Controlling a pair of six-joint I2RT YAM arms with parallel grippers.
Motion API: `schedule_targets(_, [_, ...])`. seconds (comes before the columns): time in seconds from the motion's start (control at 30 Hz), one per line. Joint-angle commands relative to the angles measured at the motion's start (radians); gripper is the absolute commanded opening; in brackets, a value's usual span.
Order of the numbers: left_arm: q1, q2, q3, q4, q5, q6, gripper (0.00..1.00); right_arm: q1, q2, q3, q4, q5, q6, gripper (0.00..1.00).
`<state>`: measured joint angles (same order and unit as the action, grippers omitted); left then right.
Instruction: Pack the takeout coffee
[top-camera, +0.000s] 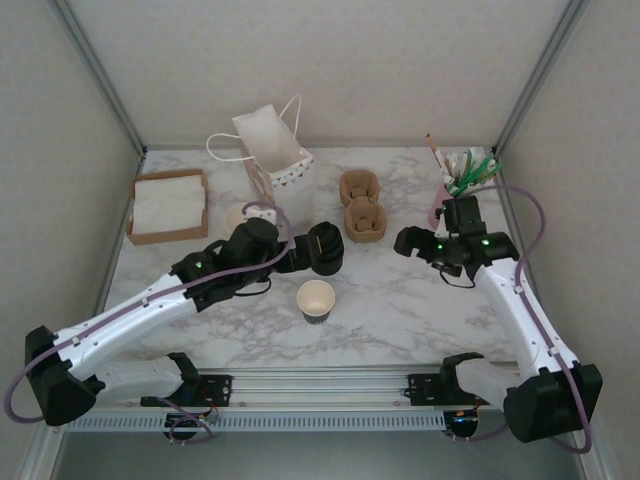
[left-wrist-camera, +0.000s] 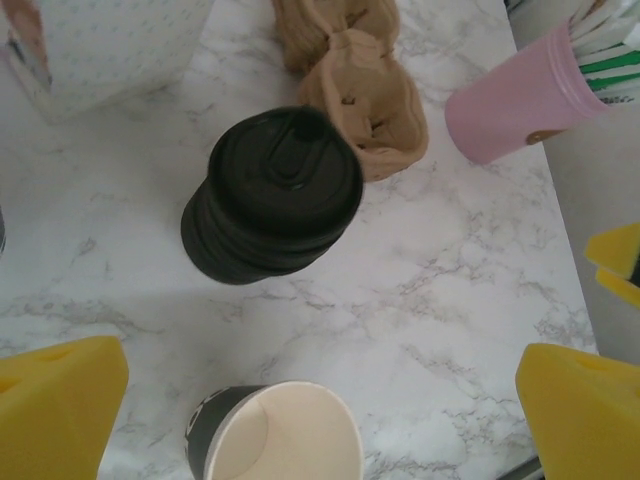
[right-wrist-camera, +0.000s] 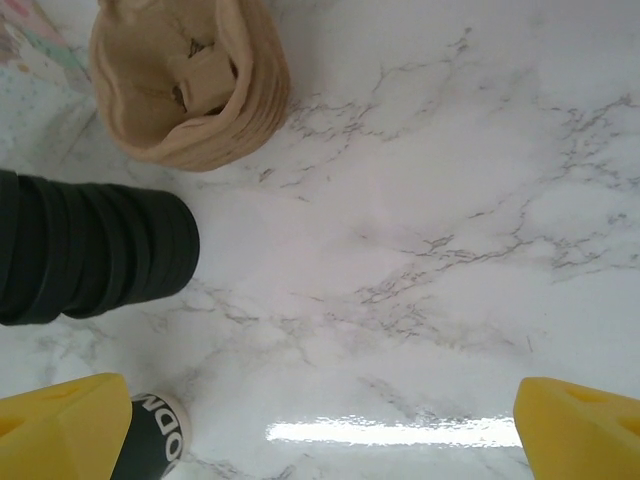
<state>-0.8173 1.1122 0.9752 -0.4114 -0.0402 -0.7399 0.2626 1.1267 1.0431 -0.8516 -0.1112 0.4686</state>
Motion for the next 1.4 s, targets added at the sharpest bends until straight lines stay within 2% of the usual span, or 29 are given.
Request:
schedule_targets(0.0, [0.031, -0.070, -0.100, 0.116, 0.053, -0.073, 1.00, 0.090, 0.047, 0.067, -0.057, 0.127, 0.014, 0.99])
schedule_targets(0.23, [0.075, -0.272, -0.344, 0.193, 0.014, -0.175, 1.00, 0.283, 0.169, 0.226, -0.103, 0.251, 0.019, 0.99])
schedule_targets(0.33, [0.111, -0.349, -0.426, 0.210, 0.019, -0.200, 1.00, 0.328, 0.243, 0.327, -0.165, 0.291, 0.021, 0.99])
schedule_targets(0.4, [0.142, -0.379, -0.468, 0.225, 0.052, -0.209, 1.00, 0.330, 0.283, 0.375, -0.191, 0.271, 0.014, 0.99])
schedule_targets(0.6, [0.240, -0.388, -0.565, 0.278, 0.185, -0.231, 1.00, 0.330, 0.347, 0.438, -0.126, 0.112, -0.073, 0.99])
schedule_targets(0.67, [0.273, -0.389, -0.594, 0.294, 0.226, -0.234, 1.00, 0.339, 0.390, 0.484, -0.129, 0.099, -0.086, 0.99])
schedule_targets(0.8, [0.331, -0.390, -0.635, 0.331, 0.304, -0.240, 1.00, 0.408, 0.512, 0.613, -0.189, 0.201, -0.147, 0.97])
schedule_targets(1.0, [0.379, -0.397, -0.653, 0.309, 0.351, -0.223, 1.00, 0.493, 0.695, 0.807, -0.261, 0.332, -0.219, 0.92])
schedule_targets(1.17, [0.419, -0.406, -0.668, 0.277, 0.359, -0.203, 1.00, 0.549, 0.818, 0.935, -0.285, 0.355, -0.254, 0.87])
schedule_targets(1.37, [0.451, -0.428, -0.667, 0.258, 0.365, -0.186, 1.00, 0.586, 0.926, 1.052, -0.318, 0.397, -0.288, 0.86])
